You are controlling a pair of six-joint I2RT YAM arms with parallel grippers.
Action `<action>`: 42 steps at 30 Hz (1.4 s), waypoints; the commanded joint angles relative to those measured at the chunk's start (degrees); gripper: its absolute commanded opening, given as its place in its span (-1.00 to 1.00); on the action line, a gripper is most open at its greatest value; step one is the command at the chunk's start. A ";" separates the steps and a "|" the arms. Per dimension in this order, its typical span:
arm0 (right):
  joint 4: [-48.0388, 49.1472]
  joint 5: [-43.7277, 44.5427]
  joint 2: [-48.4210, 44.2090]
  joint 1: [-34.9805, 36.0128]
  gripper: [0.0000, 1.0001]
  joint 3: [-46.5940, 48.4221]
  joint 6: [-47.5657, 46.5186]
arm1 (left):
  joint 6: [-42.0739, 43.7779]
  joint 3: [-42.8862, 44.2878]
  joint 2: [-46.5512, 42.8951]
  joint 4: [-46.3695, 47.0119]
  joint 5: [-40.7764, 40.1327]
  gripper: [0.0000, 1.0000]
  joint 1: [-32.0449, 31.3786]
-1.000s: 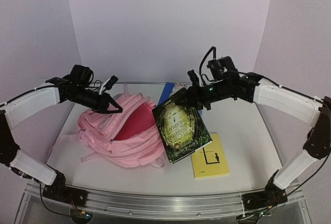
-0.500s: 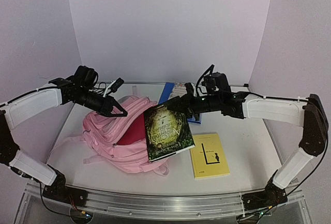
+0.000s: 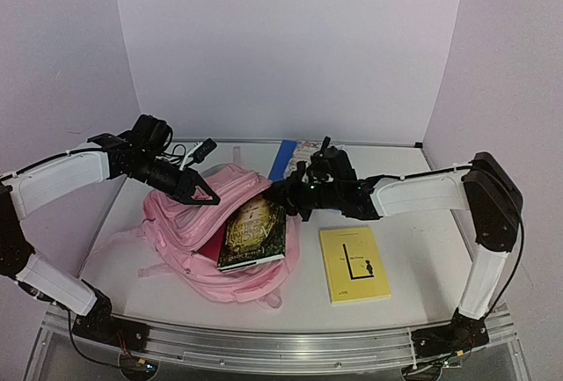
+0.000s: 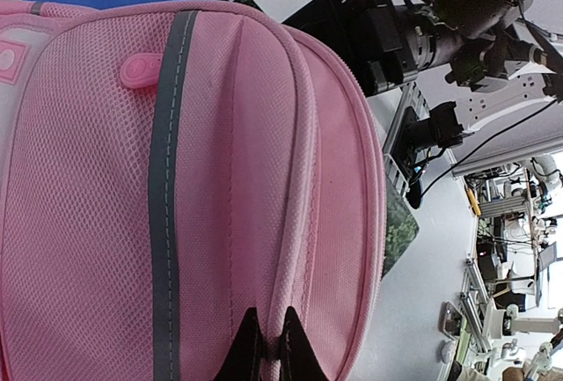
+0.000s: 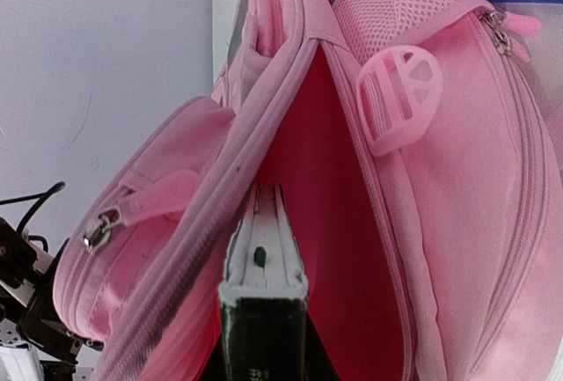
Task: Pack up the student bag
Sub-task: Place the book in the student bag.
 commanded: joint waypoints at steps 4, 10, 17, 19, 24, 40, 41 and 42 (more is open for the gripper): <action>14.26 7.77 7.41 2.32 -0.80 7.04 2.87 | 1.29 3.33 -0.64 6.61 7.15 -1.00 -0.77; 8.88 13.57 4.22 2.33 -0.04 3.74 -3.05 | 1.15 3.21 -1.24 6.61 3.26 -1.00 -0.78; -0.97 15.97 -4.43 2.42 0.38 0.89 -12.88 | 0.90 3.37 -0.85 6.71 2.12 -1.00 -0.76; -2.49 15.56 -6.64 2.39 0.52 -0.12 -14.95 | 0.90 3.48 -0.68 6.62 2.00 -1.00 -0.76; -6.35 15.21 -9.41 2.41 0.57 -2.23 -17.09 | 0.91 3.49 -0.71 6.71 1.97 -1.00 -0.77; -19.69 18.67 -10.45 5.32 -0.09 -4.66 -18.22 | 0.79 3.54 -0.64 6.73 1.87 -1.00 -0.78; -19.73 18.40 -10.08 5.53 -0.13 -4.68 -18.19 | 0.79 3.48 -0.63 6.77 1.82 -1.00 -0.80; -19.73 18.16 -9.62 5.73 -0.15 -4.56 -18.16 | 0.79 3.47 -0.63 6.78 1.73 -1.00 -0.78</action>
